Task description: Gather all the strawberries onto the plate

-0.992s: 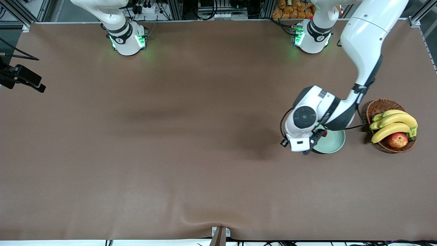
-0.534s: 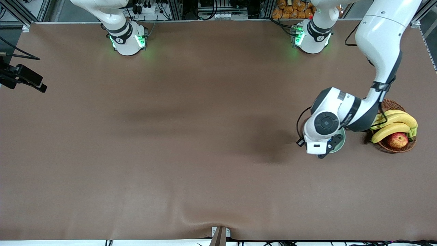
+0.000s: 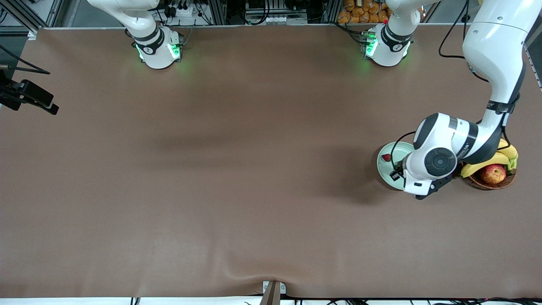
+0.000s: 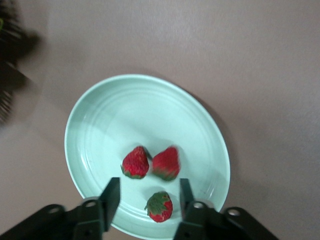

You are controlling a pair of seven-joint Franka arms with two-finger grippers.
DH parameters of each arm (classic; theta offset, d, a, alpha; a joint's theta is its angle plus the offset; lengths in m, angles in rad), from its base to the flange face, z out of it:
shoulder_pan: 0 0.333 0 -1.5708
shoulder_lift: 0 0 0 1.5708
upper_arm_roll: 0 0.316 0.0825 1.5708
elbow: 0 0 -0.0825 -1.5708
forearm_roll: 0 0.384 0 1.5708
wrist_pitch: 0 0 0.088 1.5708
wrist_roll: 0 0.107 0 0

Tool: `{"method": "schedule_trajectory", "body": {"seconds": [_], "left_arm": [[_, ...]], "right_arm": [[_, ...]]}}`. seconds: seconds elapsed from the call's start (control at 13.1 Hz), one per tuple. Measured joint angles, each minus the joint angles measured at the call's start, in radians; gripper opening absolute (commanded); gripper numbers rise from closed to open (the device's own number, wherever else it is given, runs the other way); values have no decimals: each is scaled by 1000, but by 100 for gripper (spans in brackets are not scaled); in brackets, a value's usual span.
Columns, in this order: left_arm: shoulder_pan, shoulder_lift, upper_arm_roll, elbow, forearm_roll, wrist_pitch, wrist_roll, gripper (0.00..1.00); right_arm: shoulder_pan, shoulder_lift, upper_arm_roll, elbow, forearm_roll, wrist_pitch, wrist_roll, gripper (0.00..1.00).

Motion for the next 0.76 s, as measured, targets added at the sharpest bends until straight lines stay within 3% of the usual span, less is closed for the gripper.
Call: {"method": "schedule_trajectory", "body": {"seconds": [0.31, 0.76], "left_arm": [[3, -21, -19, 90, 0, -153, 35, 100], [-1, -99, -156, 263, -105, -322, 71, 100]], "right_arm": [[3, 0, -1, 0, 0, -1, 0, 100], [9, 0, -7, 0, 0, -1, 0, 100]]}}
